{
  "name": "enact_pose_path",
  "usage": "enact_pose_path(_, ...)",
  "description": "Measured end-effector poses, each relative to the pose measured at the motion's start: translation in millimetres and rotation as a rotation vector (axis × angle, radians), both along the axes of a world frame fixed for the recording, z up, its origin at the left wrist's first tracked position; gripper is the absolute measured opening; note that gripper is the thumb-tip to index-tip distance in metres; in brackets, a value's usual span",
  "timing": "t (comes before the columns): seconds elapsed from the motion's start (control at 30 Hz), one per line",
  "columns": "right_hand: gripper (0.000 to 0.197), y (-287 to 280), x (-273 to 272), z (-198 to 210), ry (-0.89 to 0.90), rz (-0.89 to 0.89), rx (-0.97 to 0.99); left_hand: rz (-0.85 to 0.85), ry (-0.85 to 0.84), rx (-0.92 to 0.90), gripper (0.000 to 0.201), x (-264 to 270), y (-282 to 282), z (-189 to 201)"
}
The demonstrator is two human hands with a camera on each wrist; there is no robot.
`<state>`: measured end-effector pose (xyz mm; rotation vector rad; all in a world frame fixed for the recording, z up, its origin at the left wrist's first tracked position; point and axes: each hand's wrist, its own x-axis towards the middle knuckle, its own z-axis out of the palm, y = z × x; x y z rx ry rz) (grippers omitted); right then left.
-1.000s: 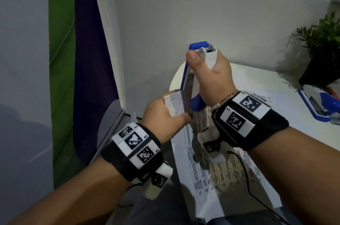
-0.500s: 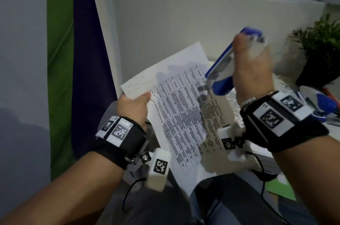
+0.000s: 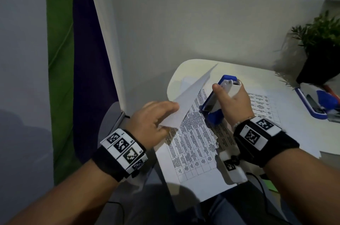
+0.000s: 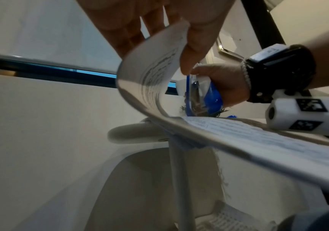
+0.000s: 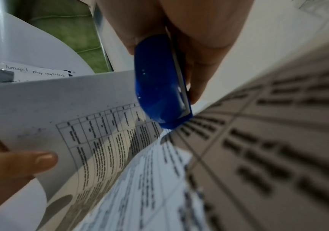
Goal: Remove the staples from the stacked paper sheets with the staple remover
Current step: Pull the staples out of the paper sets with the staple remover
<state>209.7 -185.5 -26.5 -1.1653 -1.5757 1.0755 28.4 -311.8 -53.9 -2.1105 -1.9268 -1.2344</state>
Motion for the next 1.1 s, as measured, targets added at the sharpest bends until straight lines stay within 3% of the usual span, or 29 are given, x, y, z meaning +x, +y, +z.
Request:
enact_pose_path(0.13,0.016,0,2,-3,0.040,-0.004,-0.002,-0.138,0.082,0.006,0.033,3,1,-2)
enact_pose_path(0.3,0.016,-3,3,-2,0.058,0.021,0.026,-0.174,0.094,-0.037,0.042,6,3,-5)
enact_pose_path(0.37,0.023,-1,3,-3,0.047,0.020,0.028,-0.164,0.094,0.003,0.035,5,3,-6)
enact_pose_path(0.4,0.036,0,3,-3,0.035,0.035,0.023,-0.148,0.070,0.026,0.031,7,2,-5)
enact_pose_path(0.43,0.052,0,3,-3,0.017,0.061,0.021,-0.114,-0.008,0.044,0.029,9,1,-4)
enact_pose_path(0.5,0.070,-1,3,0,-0.038,0.116,0.009,0.006,-0.325,0.072,0.029,19,-1,7)
enact_pose_path(0.6,0.040,-4,1,21,-0.014,0.121,0.063,0.135,-0.807,0.098,0.025,22,3,23)
enact_pose_path(0.67,0.041,-9,-3,45,0.089,0.110,0.129,0.156,-0.911,0.097,0.025,20,4,28)
enact_pose_path(0.73,0.050,-16,-8,69,0.235,0.128,0.193,0.125,-0.909,0.079,0.026,22,4,30)
enact_pose_path(0.83,0.042,-30,-17,94,0.352,0.181,0.300,0.082,-0.791,0.040,0.030,29,2,28)
enact_pose_path(1.1,0.019,-27,-30,96,0.283,0.239,0.293,0.071,-0.605,0.031,0.022,35,-7,32)
